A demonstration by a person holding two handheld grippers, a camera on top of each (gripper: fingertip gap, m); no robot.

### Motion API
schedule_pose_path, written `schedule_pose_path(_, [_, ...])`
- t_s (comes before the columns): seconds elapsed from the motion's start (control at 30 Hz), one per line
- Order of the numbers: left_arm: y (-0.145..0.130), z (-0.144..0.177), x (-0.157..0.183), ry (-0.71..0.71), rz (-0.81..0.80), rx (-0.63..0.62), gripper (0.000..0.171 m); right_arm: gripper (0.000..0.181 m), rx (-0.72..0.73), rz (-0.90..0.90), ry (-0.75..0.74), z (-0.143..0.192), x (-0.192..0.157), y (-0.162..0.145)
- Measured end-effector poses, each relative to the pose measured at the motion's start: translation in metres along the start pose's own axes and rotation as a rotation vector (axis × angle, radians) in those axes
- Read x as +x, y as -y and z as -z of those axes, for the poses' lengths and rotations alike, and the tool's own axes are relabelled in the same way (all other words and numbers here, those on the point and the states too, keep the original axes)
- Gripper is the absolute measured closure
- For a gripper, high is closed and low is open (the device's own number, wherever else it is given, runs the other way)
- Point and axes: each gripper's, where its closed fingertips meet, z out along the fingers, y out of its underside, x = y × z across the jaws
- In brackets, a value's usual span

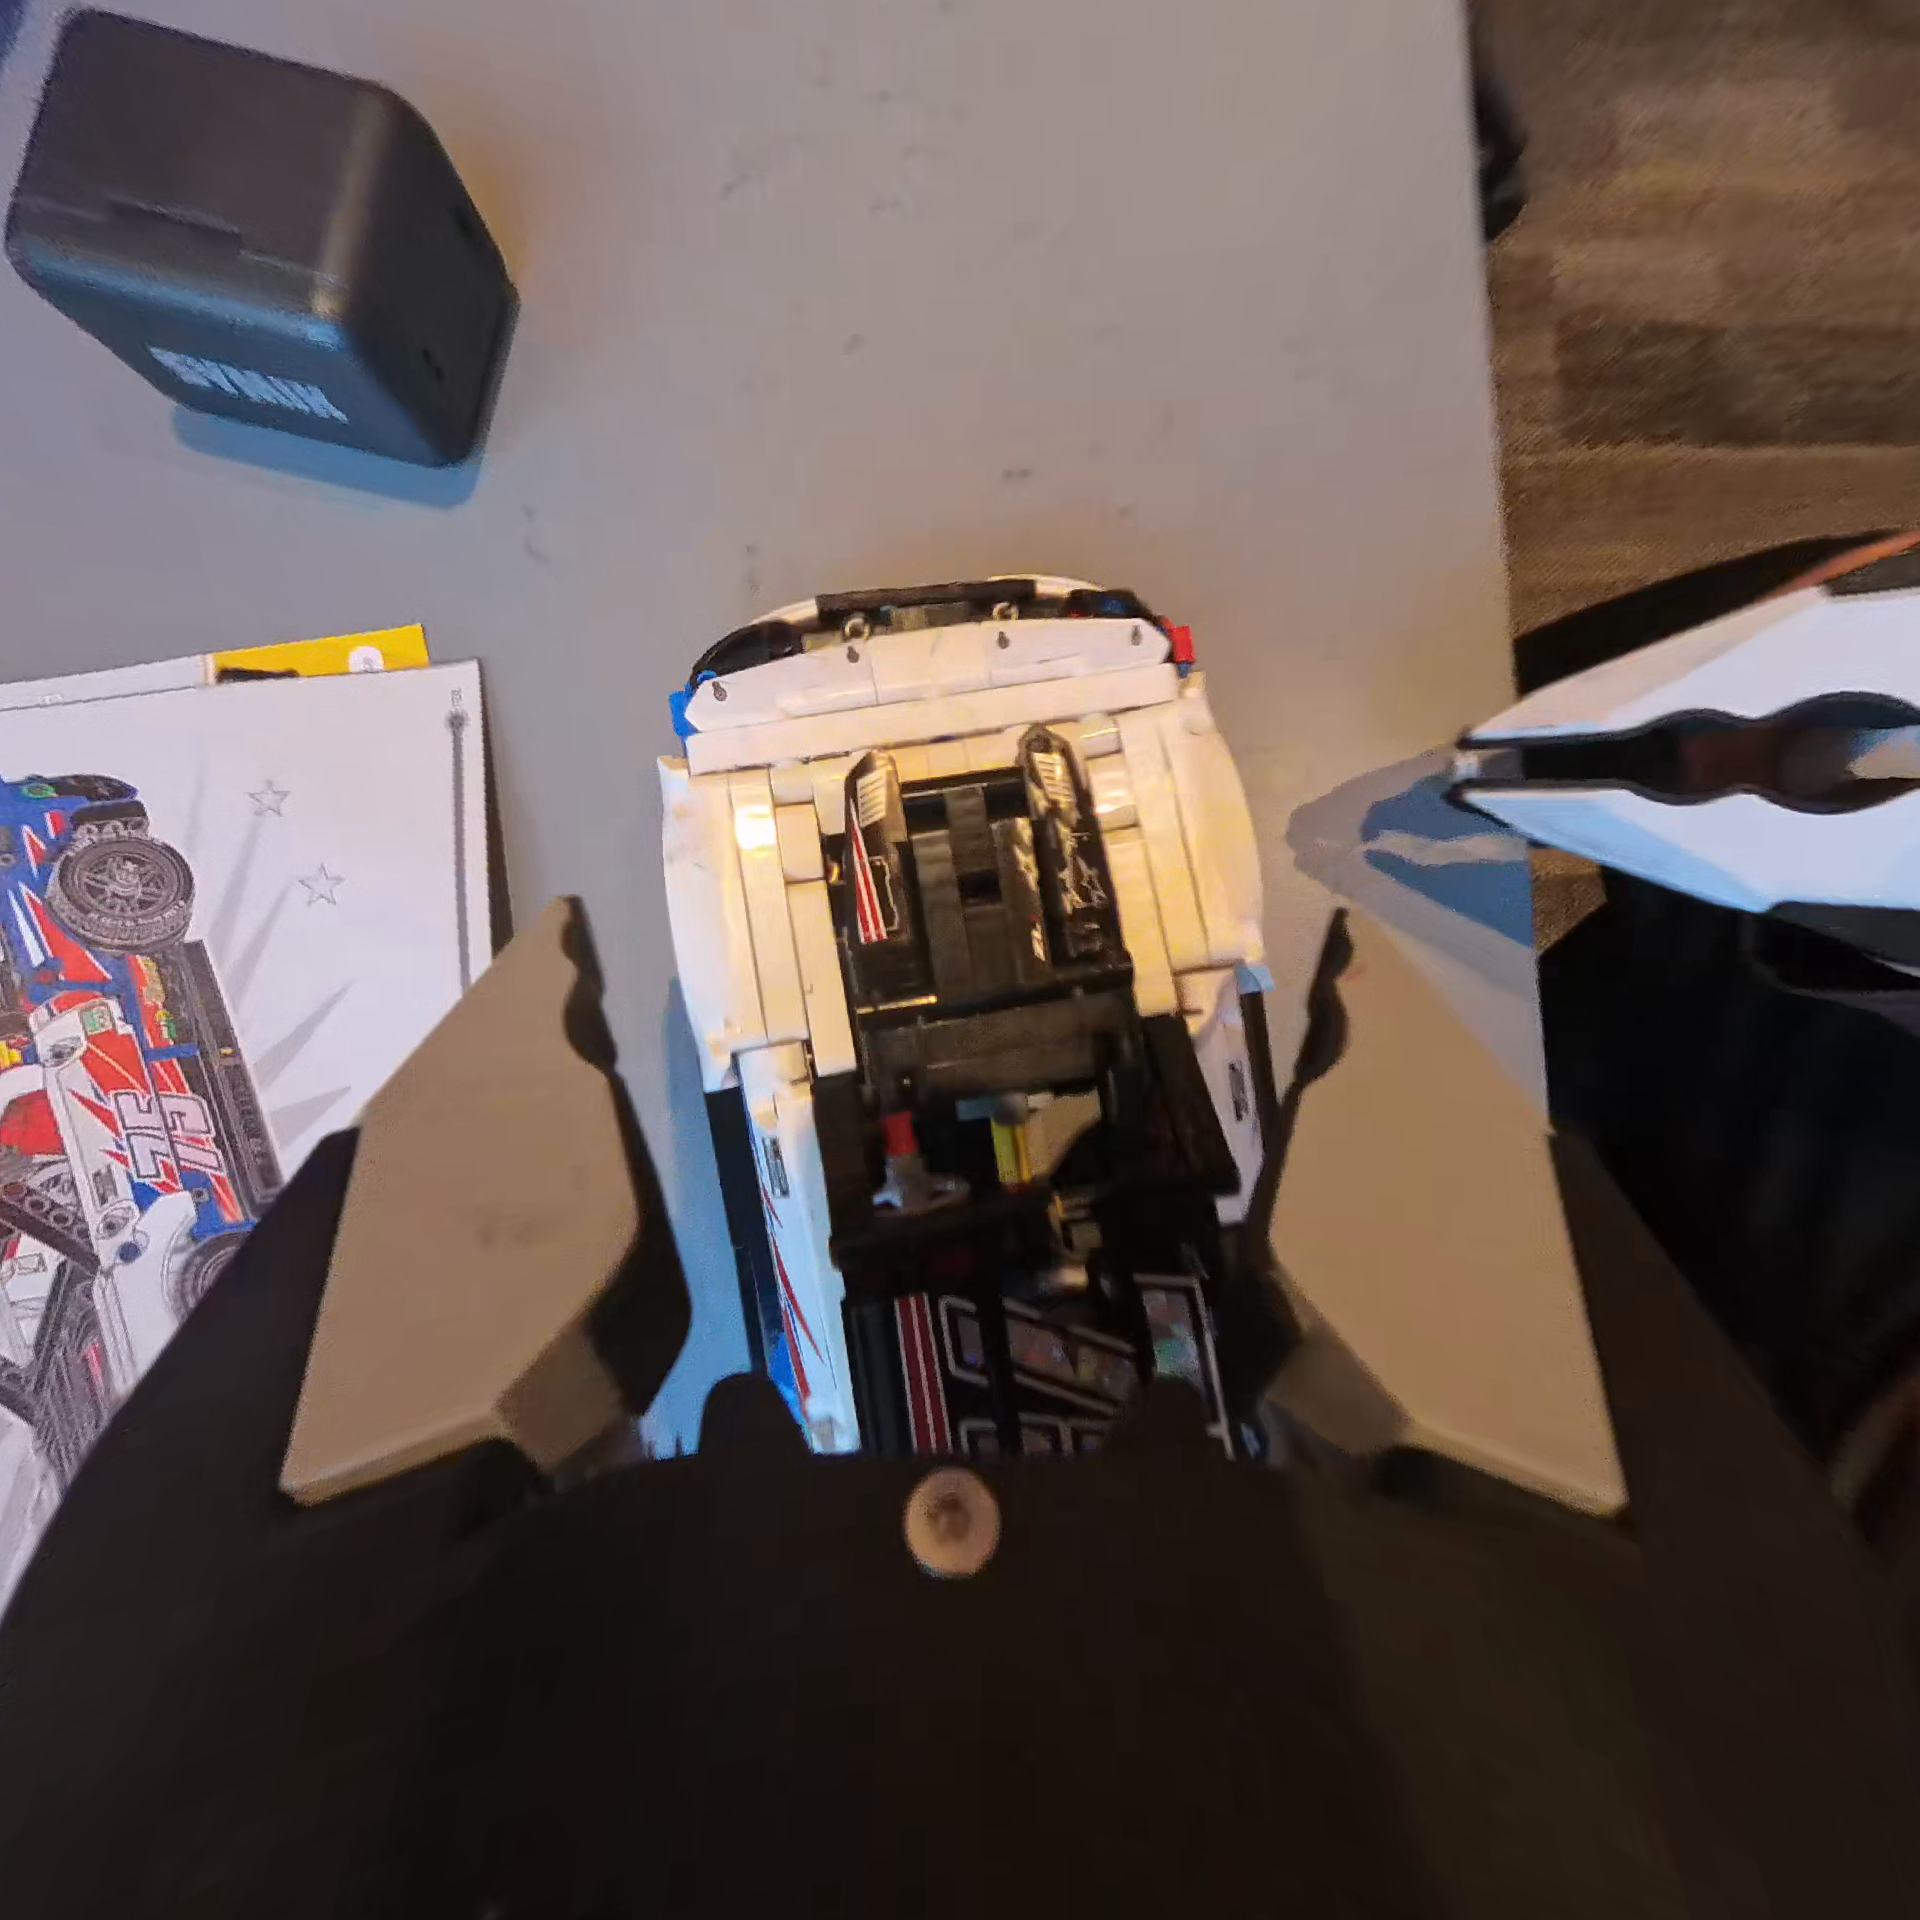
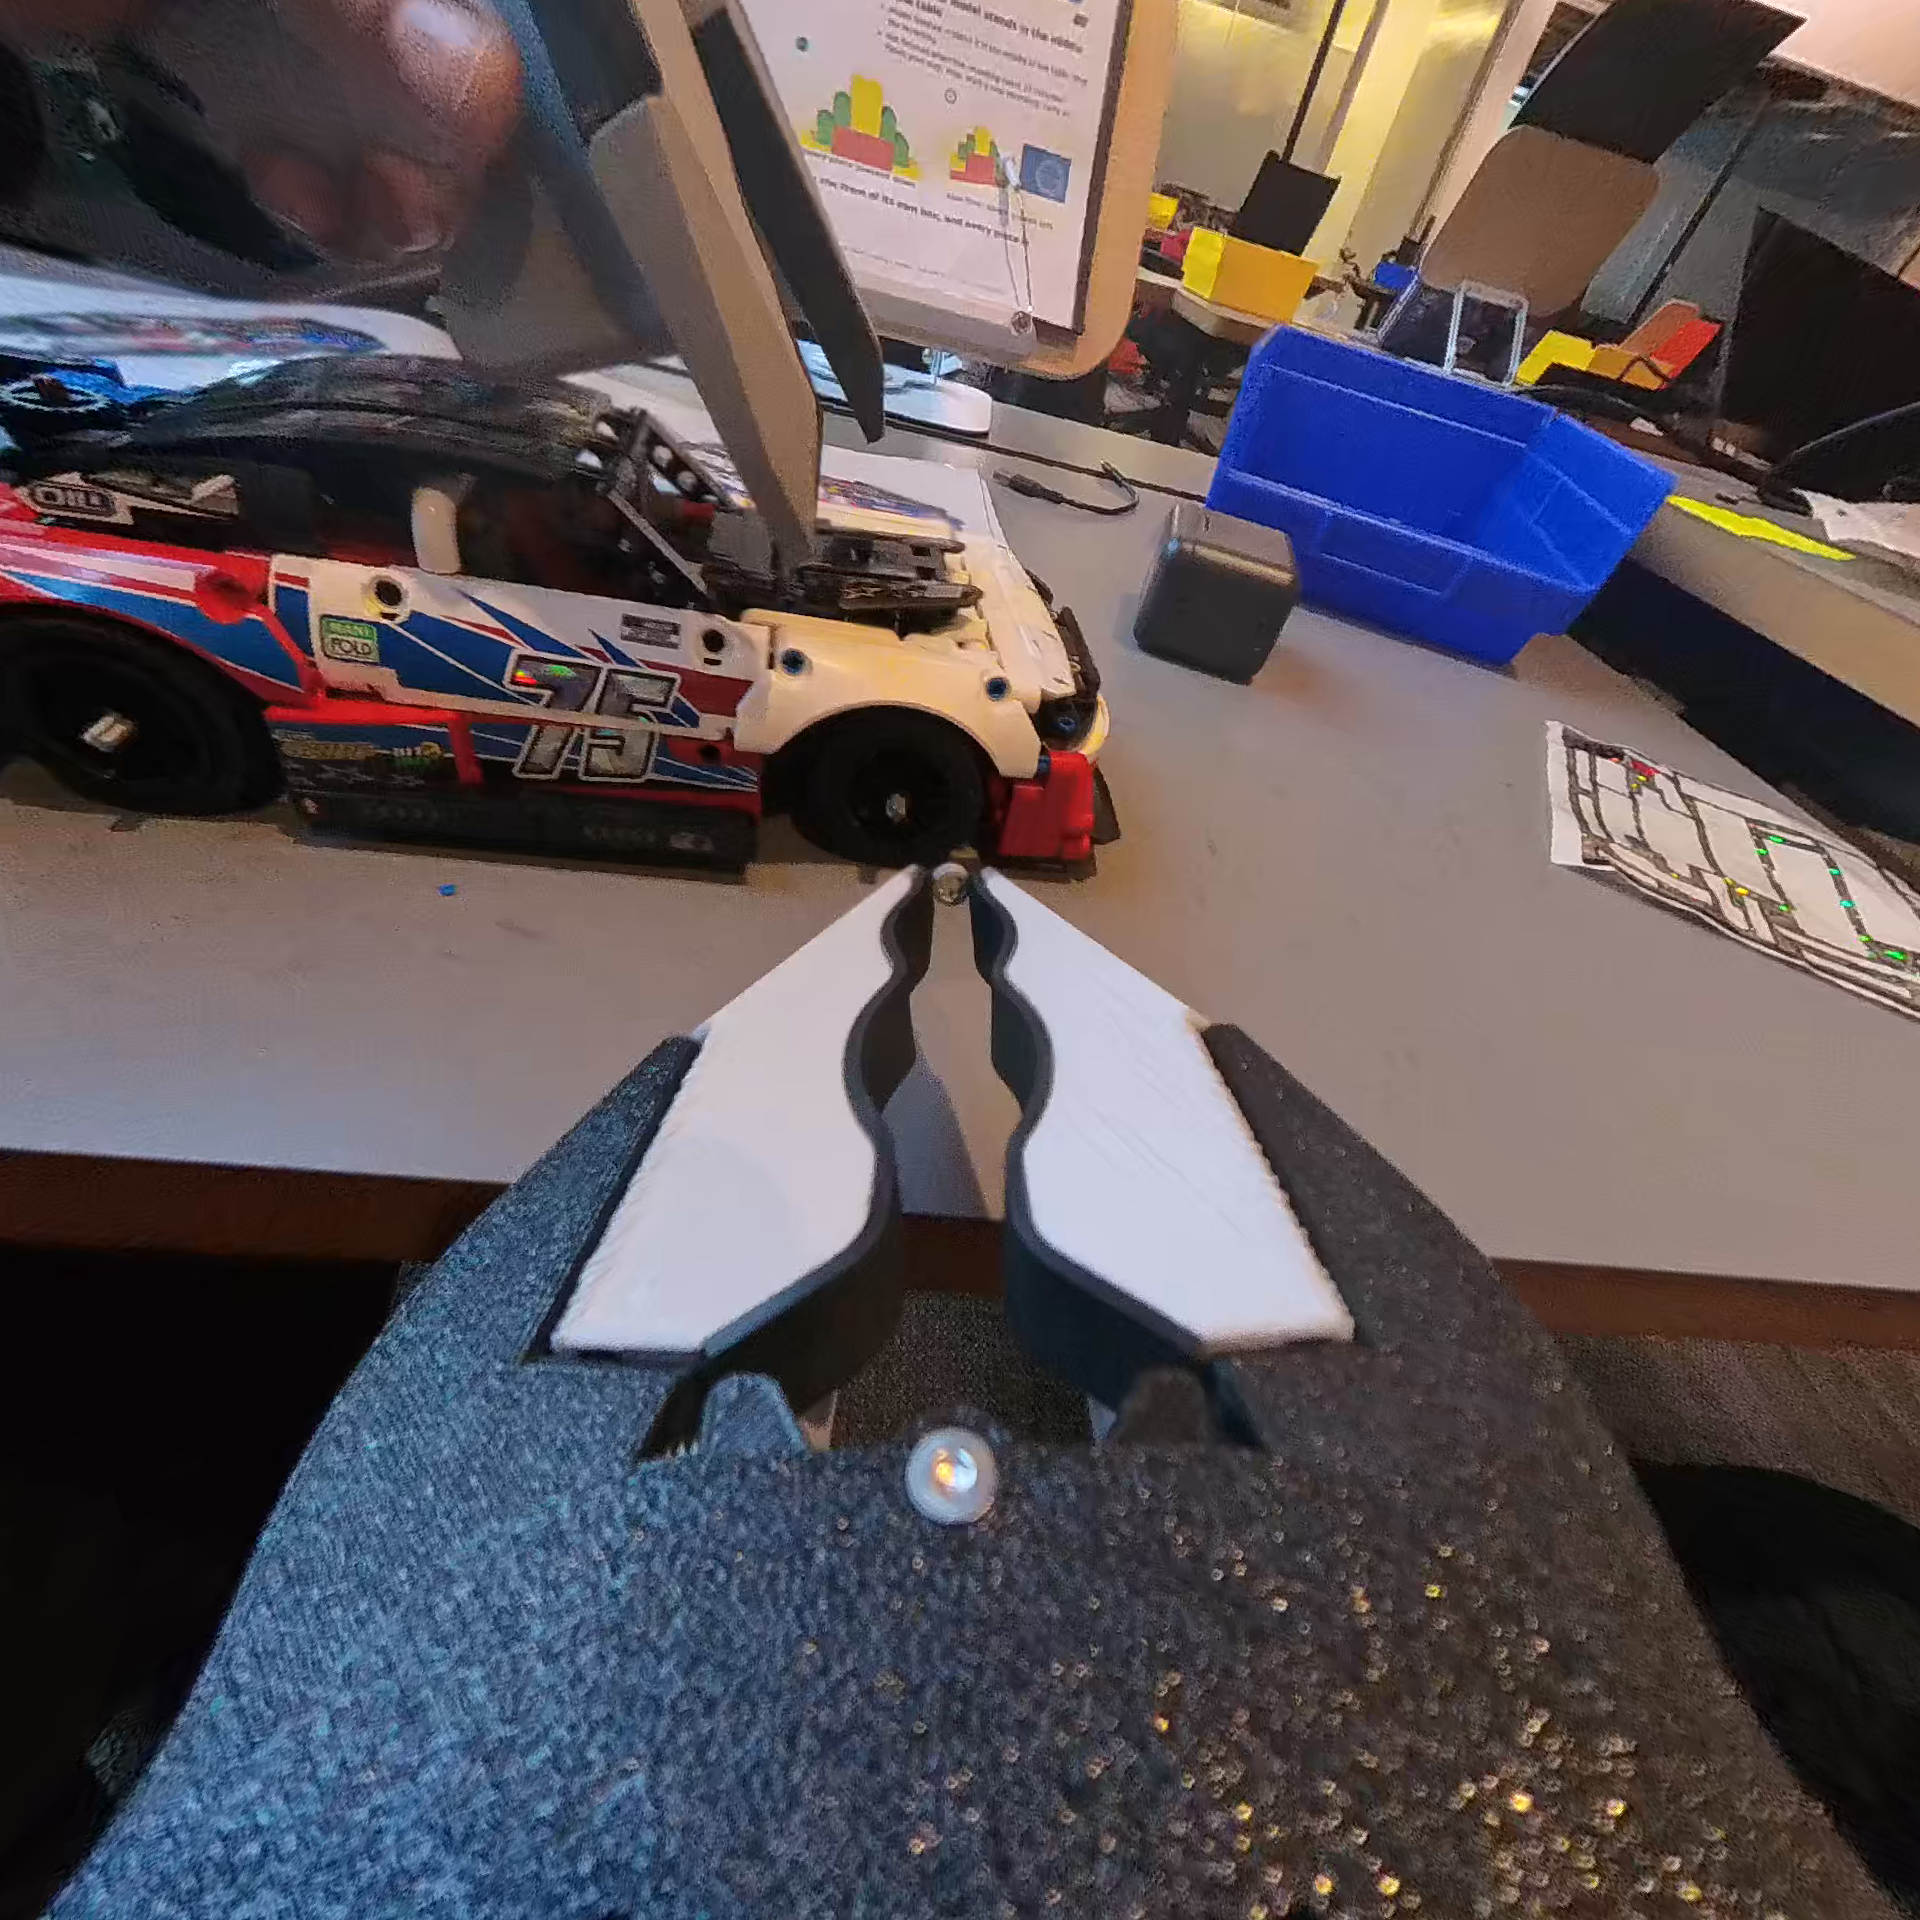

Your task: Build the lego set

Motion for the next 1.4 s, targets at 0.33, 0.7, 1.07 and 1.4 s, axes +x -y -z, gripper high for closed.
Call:
schedule_pose_path(0.33, [-0.049,-0.044,-0.001,0.077,-0.112,-0.441,0.012,0.179,0.013,-0.072,0.012,-0.002,0.021,-0.016])
schedule_pose_path(0.7, [-0.051,-0.041,0.006,0.077,-0.145,-0.533,0.013,0.179,0.07,-0.095,0.011,0.019,0.018,-0.017])
schedule_pose_path(1.07, [-0.035,-0.037,0.058,-0.106,-0.218,-0.463,0.03,0.179,0.057,-0.065,0.014,0.026,0.0,-0.018])
schedule_pose_path(1.4, [-0.046,-0.041,0.054,-0.08,-0.327,-0.478,0.02,0.18,0.178,-0.117,-0.059,0.039,-0.008,-0.012])
